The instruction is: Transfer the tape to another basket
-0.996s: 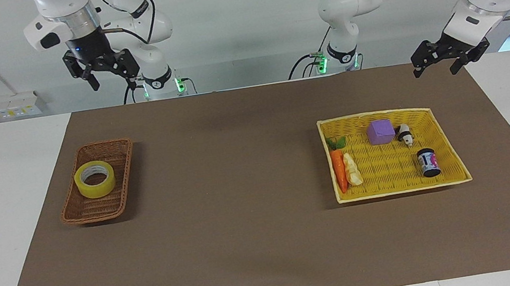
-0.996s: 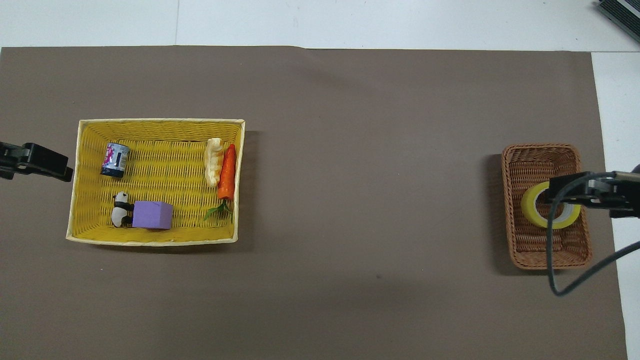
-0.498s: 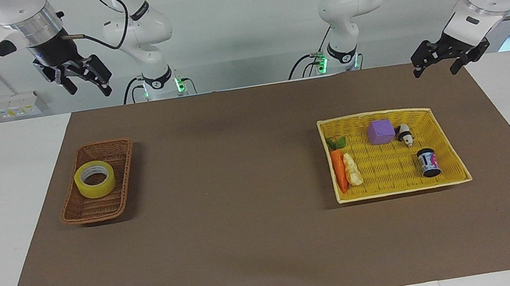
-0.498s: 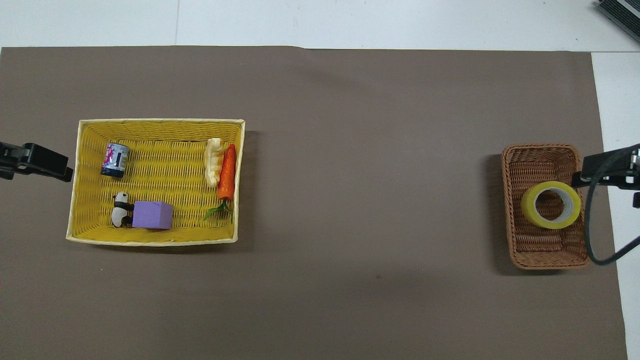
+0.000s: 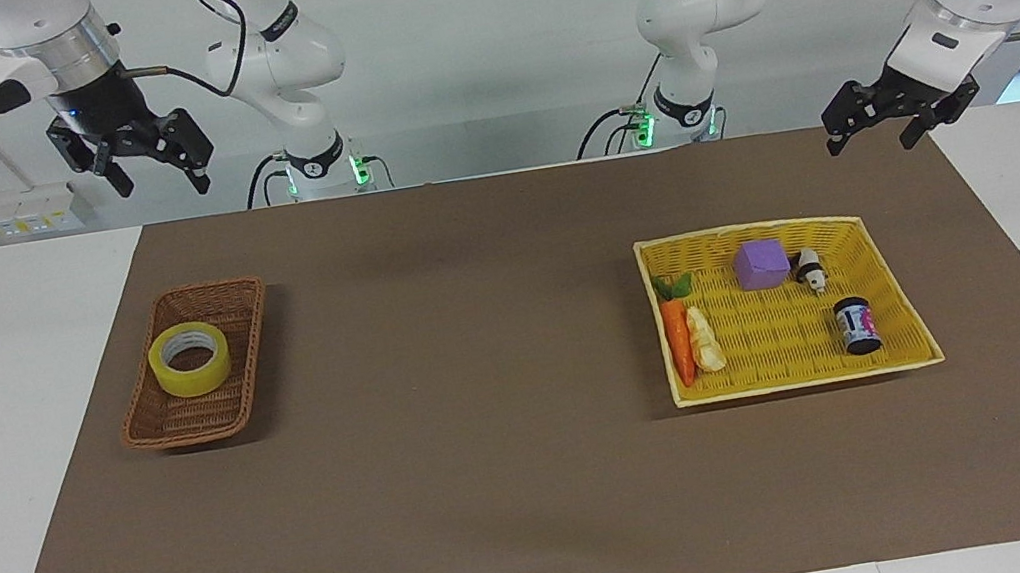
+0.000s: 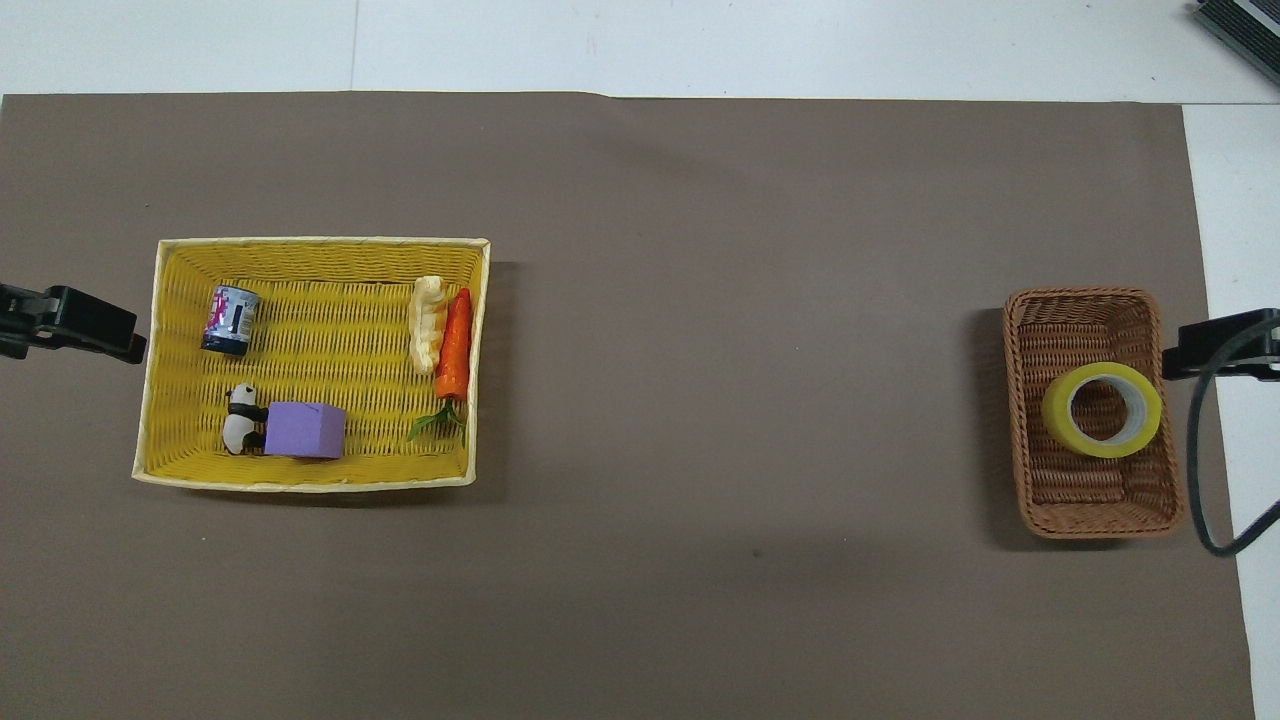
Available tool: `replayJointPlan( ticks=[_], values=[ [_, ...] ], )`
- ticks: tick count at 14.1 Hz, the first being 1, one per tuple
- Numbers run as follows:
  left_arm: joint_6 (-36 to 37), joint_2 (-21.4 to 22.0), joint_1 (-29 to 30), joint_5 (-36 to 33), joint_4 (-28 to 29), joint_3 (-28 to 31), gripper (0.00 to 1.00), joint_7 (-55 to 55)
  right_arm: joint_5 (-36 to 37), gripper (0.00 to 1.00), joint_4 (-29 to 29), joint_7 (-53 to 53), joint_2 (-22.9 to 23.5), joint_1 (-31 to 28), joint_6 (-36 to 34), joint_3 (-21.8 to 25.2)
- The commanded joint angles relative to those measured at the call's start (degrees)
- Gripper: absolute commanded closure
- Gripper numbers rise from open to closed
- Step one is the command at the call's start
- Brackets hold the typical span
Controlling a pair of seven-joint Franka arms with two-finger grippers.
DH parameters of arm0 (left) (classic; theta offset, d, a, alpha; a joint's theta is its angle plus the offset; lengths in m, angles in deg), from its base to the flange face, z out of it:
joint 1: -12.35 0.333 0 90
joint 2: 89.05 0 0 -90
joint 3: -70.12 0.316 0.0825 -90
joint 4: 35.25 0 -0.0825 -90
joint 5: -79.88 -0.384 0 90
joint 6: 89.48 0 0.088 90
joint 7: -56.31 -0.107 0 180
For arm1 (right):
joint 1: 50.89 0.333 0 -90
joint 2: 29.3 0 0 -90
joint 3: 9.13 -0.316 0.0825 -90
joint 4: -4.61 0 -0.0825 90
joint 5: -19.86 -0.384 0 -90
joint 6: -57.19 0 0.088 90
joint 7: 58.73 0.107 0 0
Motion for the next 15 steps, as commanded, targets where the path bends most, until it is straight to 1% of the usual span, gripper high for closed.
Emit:
replayJointPlan(
  ticks=[1,3,5,6,9,13,15],
  values=[
    [0.87,-0.57,0.1,-1.0,-1.23,-0.12,0.0,-0.7,0.95,0.0,-1.11,-0.7,-0.96,-0.42,-0.43,-0.52],
    [0.96,-0.57,0.1,-1.0,-1.23,-0.12,0.0,-0.7,0.95,0.0,-2.25,-0.7,-1.75,-0.33,-0.79,-0.52],
    [0.87,-0.57,0.1,-1.0,-1.23,-0.12,0.0,-0.7,0.86,0.0,-6.28,-0.18,-4.46,-0.16,-0.35,-0.96],
    [0.96,-0.57,0.1,-1.0,-1.31,-0.12,0.0,-0.7,0.86,0.0,-7.17,0.61,-5.18,-0.07,0.0,-1.13],
    [0.96,-0.57,0.1,-1.0,-1.23,-0.12,0.0,-0.7,0.33,0.0,-6.57,1.32,-4.57,-0.16,0.36,-1.14],
    [0.96,-0.57,0.1,-1.0,-1.31,-0.12,0.0,-0.7,1.3,0.0,-4.37,0.62,-2.99,-0.25,0.27,-1.05],
    [0.87,-0.57,0.1,-1.0,-1.23,-0.12,0.0,-0.7,2.96,0.0,-2.45,-0.43,-1.94,-0.25,-0.87,-1.14]
  ],
)
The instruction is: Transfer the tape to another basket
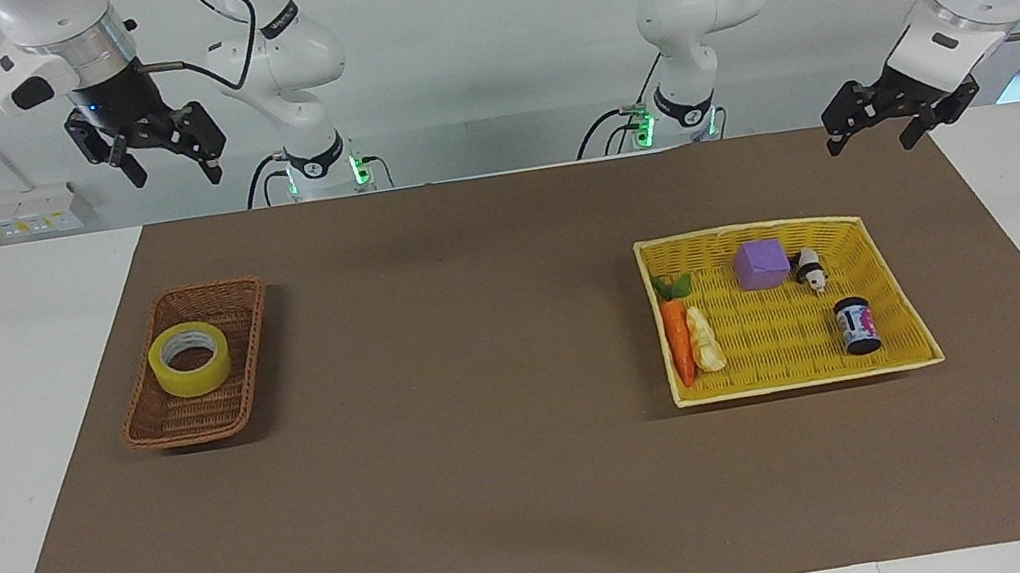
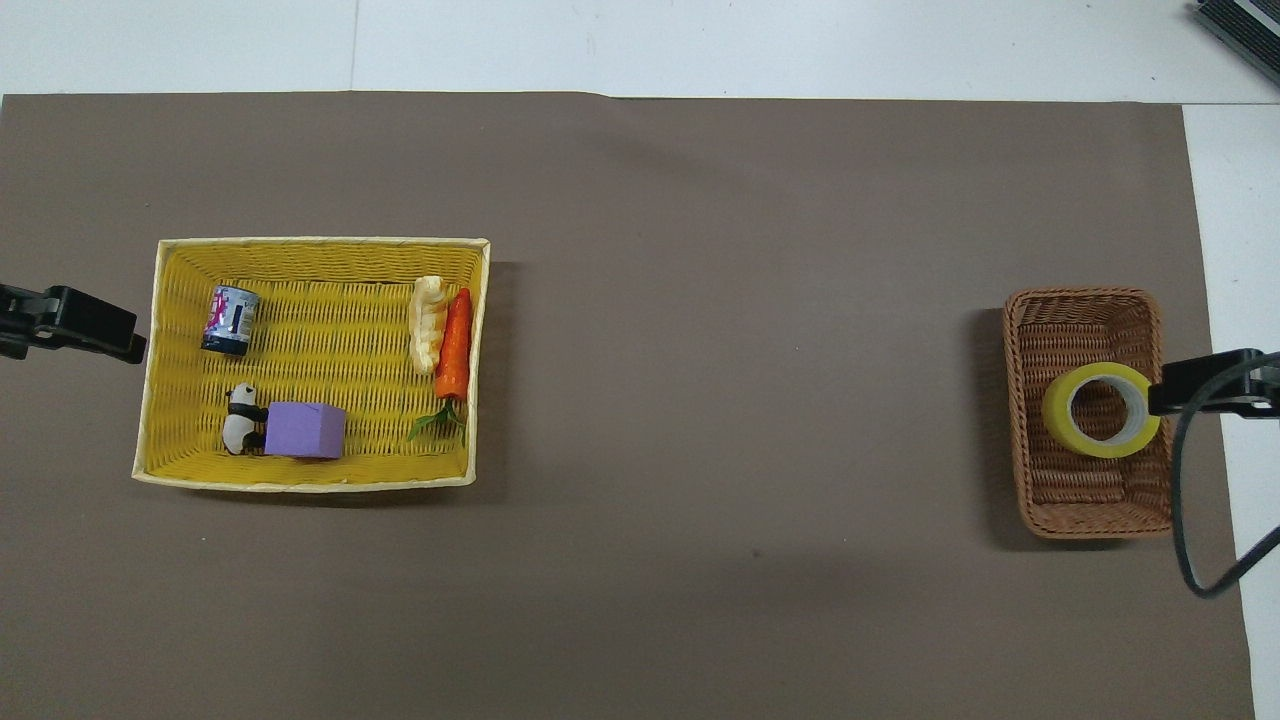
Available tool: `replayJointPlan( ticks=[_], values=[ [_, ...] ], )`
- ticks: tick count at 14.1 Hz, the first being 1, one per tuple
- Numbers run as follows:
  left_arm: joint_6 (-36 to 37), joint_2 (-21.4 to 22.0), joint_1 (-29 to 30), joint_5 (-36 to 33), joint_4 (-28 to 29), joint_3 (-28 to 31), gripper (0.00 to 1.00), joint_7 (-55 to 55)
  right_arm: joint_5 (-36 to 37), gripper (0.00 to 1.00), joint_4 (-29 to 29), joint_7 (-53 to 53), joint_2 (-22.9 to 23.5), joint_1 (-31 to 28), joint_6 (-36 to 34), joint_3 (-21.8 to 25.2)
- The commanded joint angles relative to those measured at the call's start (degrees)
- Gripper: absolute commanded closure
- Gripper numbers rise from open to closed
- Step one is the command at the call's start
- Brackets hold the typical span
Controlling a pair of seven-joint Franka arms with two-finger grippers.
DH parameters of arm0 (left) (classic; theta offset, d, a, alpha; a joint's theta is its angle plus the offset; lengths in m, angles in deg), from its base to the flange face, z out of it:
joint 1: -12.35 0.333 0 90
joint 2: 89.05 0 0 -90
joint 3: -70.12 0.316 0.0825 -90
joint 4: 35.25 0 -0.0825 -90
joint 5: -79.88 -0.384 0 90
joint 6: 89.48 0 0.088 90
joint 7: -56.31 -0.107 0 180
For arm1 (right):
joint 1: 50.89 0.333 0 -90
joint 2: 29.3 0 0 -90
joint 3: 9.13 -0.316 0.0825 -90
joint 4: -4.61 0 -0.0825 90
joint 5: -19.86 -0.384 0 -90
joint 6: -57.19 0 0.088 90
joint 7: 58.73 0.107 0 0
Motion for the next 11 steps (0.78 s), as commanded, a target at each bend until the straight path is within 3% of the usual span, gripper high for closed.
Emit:
replayJointPlan(
  ticks=[1,11],
  values=[
    [0.87,-0.57,0.1,-1.0,-1.23,-0.12,0.0,-0.7,2.04,0.0,2.09,-0.85,1.21,-0.3,-0.7,-0.4],
    [0.87,-0.57,0.1,-1.0,-1.23,-0.12,0.0,-0.7,-0.07,0.0,2.18,-0.77,1.21,-0.3,-1.5,-0.31]
  ],
)
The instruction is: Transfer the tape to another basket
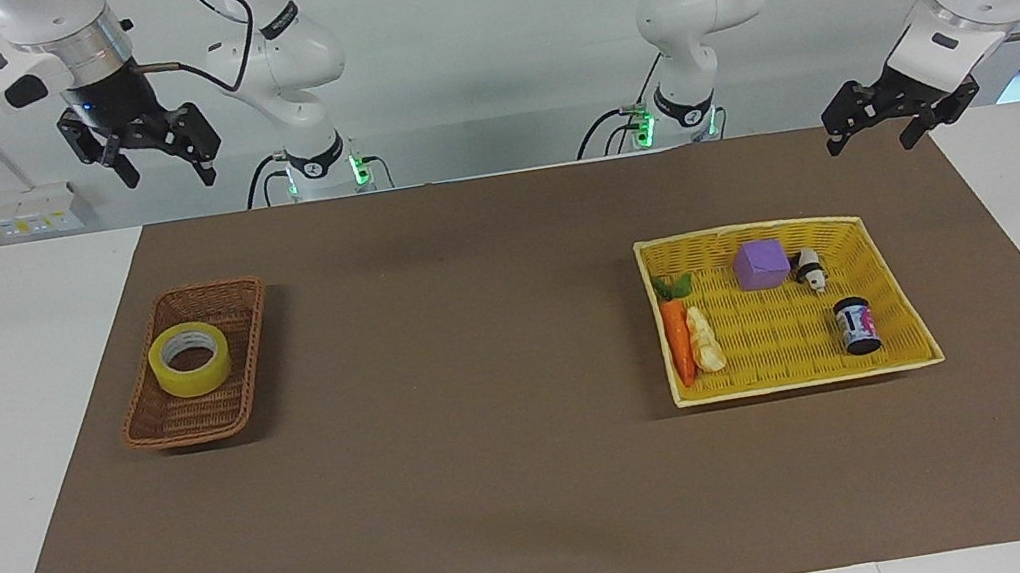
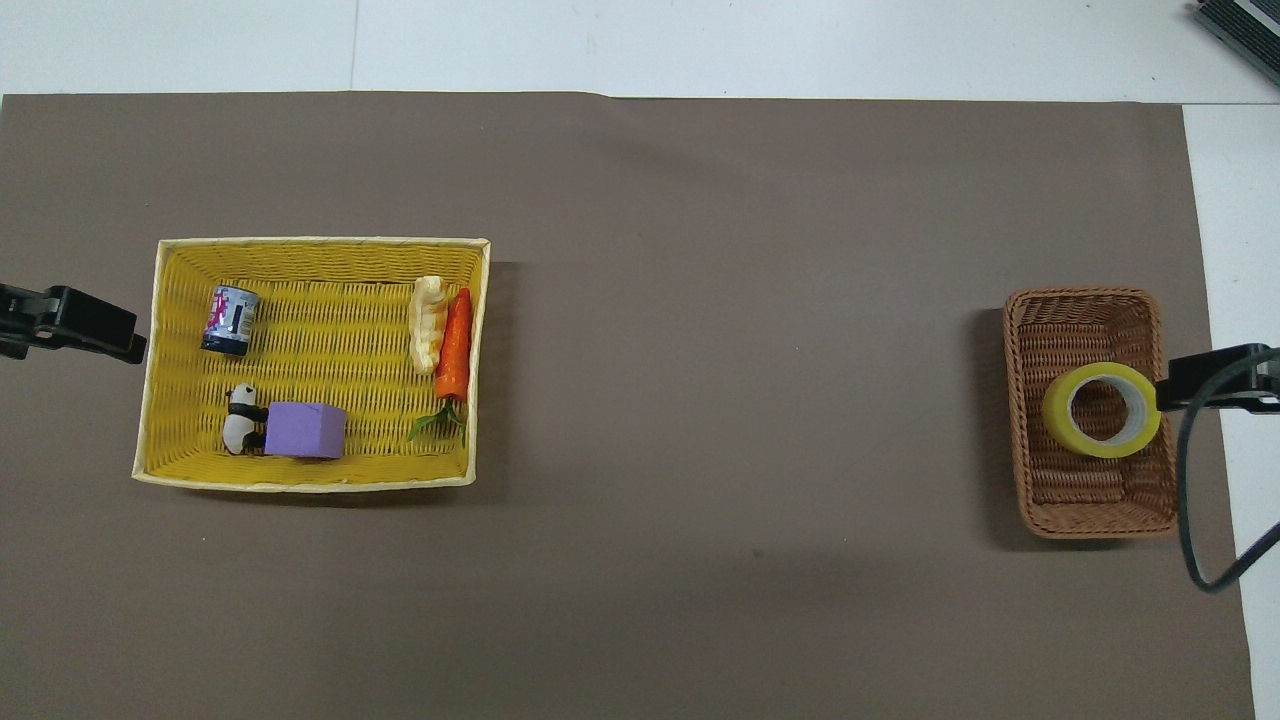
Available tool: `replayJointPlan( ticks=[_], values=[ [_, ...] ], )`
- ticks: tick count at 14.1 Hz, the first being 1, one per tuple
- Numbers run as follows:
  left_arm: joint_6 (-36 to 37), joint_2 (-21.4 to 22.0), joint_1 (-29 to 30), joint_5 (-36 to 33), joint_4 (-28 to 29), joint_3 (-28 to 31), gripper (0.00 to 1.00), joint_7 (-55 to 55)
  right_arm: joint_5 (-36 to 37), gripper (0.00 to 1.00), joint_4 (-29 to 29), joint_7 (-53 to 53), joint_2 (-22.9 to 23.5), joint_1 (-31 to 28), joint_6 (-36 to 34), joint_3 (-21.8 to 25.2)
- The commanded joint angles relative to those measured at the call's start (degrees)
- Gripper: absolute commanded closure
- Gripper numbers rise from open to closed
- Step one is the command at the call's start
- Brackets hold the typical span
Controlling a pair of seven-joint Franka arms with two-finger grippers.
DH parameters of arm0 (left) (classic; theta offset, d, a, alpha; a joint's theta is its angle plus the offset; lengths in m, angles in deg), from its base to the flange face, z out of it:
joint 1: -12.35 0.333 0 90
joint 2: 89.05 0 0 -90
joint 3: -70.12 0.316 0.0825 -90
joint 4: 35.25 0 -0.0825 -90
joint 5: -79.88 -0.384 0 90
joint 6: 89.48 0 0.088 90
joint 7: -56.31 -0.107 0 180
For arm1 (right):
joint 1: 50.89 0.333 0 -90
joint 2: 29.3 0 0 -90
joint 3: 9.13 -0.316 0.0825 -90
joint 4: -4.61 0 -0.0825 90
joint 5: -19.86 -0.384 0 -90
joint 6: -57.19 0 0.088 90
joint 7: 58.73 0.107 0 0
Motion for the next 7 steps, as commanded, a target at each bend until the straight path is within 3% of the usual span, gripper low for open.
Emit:
replayJointPlan(
  ticks=[1,7],
  values=[
    [0.96,-0.57,0.1,-1.0,-1.31,-0.12,0.0,-0.7,-0.19,0.0,1.25,-0.51,0.68,-0.33,-0.99,-0.28],
    [0.96,-0.57,0.1,-1.0,-1.23,-0.12,0.0,-0.7,-0.11,0.0,1.16,-0.16,0.5,-0.24,-0.73,-0.37]
  ],
)
